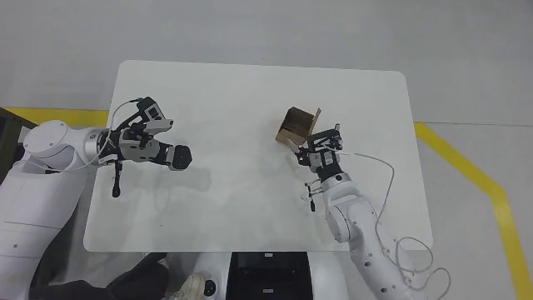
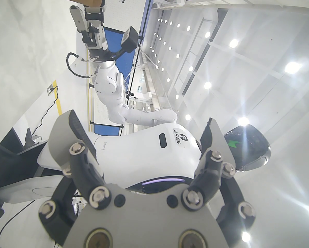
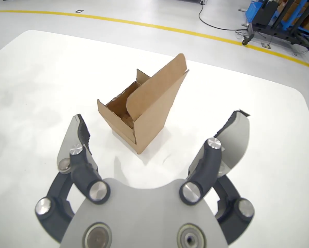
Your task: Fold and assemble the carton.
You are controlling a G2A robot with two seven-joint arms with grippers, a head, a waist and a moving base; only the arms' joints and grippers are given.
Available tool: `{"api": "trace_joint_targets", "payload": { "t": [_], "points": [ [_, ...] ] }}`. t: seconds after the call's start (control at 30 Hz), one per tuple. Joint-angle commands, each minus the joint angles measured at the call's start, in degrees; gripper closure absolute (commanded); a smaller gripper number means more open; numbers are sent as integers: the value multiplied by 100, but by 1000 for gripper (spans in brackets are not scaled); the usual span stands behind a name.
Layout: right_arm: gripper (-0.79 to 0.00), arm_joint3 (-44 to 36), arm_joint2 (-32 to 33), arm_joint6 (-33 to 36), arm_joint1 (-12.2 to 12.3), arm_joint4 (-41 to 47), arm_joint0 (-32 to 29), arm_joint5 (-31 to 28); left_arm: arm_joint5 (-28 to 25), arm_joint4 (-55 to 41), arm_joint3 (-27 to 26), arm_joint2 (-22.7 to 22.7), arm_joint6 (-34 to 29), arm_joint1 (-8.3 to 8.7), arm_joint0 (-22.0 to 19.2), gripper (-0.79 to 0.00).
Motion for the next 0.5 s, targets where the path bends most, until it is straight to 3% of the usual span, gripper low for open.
{"api": "trace_joint_targets", "payload": {
  "t": [0.0, 0.03, 0.13, 0.2, 0.23, 0.4, 0.47],
  "points": [
    [-785, 103, 5, 2, -15, 191, 101, -102, 0, 0, 0, 0, 0, 0, 0, -785],
    [-754, 147, 20, -17, -20, 276, 145, -163, 0, 0, 0, 0, 0, 0, 0, -785],
    [-539, 224, 60, -173, -29, 475, 188, -316, 0, 0, 0, 0, 0, 0, 0, -785],
    [-483, 251, 110, -280, -26, 601, 171, -427, 0, 0, 0, 0, 0, 0, 0, -785],
    [-369, 268, 147, -322, -23, 655, 162, -480, 0, 0, 0, 0, 0, 0, 0, -785],
    [-215, 296, 301, -472, -5, 918, 98, -742, 0, 0, 0, 0, 0, 0, 0, -785],
    [-52, 297, 344, -501, 2, 911, 72, -745, 0, 0, 0, 0, 0, 0, 0, -785]
  ]
}}
